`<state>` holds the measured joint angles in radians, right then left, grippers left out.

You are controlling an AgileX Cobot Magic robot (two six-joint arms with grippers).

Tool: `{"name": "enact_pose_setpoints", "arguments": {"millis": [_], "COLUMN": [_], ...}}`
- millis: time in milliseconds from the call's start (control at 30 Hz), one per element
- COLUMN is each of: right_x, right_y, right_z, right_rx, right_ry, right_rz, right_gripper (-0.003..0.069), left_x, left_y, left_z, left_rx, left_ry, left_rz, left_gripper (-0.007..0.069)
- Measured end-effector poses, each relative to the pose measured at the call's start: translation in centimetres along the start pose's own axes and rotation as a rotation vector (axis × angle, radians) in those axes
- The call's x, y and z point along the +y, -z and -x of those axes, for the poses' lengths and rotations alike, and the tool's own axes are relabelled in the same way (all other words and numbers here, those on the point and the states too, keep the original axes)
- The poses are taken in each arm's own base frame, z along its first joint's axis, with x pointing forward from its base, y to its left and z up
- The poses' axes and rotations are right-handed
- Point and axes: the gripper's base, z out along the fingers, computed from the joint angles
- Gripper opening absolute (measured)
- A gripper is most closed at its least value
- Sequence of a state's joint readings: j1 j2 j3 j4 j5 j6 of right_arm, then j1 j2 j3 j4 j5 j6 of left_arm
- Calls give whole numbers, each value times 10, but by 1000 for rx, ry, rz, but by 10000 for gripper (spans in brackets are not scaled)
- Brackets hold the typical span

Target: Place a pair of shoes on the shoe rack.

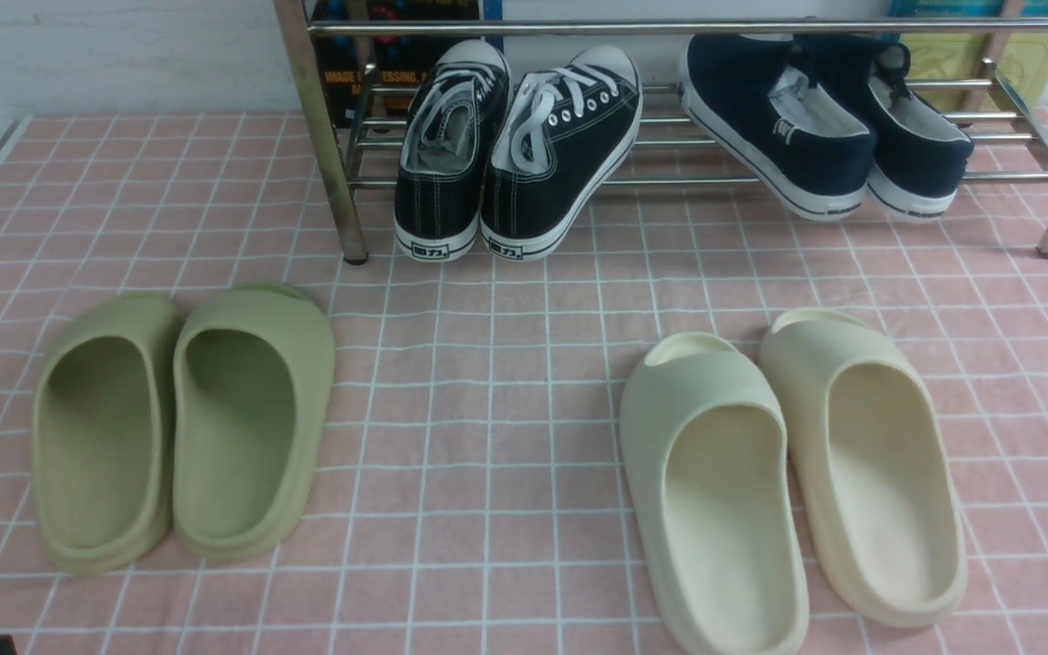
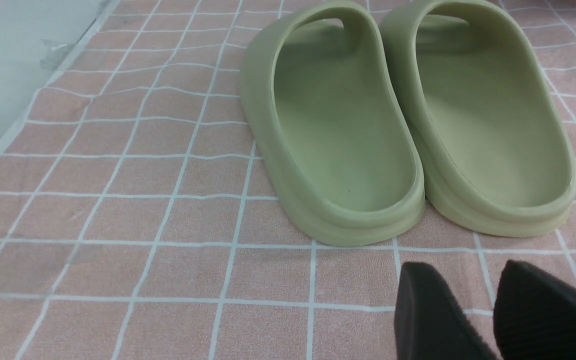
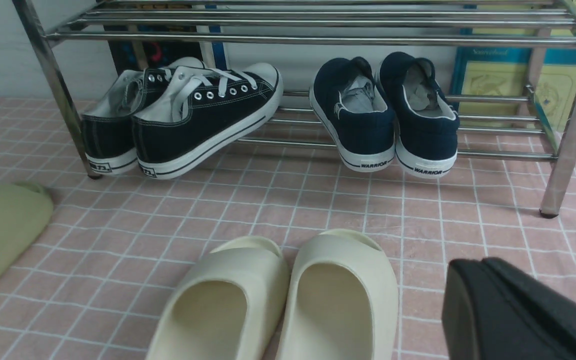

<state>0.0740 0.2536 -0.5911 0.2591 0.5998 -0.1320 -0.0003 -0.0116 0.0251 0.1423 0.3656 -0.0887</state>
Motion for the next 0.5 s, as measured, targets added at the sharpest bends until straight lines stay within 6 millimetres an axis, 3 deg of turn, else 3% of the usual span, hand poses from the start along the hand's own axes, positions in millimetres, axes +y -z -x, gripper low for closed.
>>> {"name": "enact_pose_setpoints", "arguments": {"millis": [167,233,500], "right_x": [-8,-14,-28], "right_y": [-19,-25,-26], "right_z": [-27,-47,-101], "right_rx": [-35,-62,-82], "right_ry": [-13,-8,10], "right_rz": [-32,-62,-199], "right_gripper": [-19,-19,-19], "left_x": [0,0,0], "left_y": [0,0,0], "left_z": [0,0,0], "left_rx": [0,0,0], "left_ry": [0,0,0], "left_rz": [0,0,0], "left_gripper": [238,238,238]}}
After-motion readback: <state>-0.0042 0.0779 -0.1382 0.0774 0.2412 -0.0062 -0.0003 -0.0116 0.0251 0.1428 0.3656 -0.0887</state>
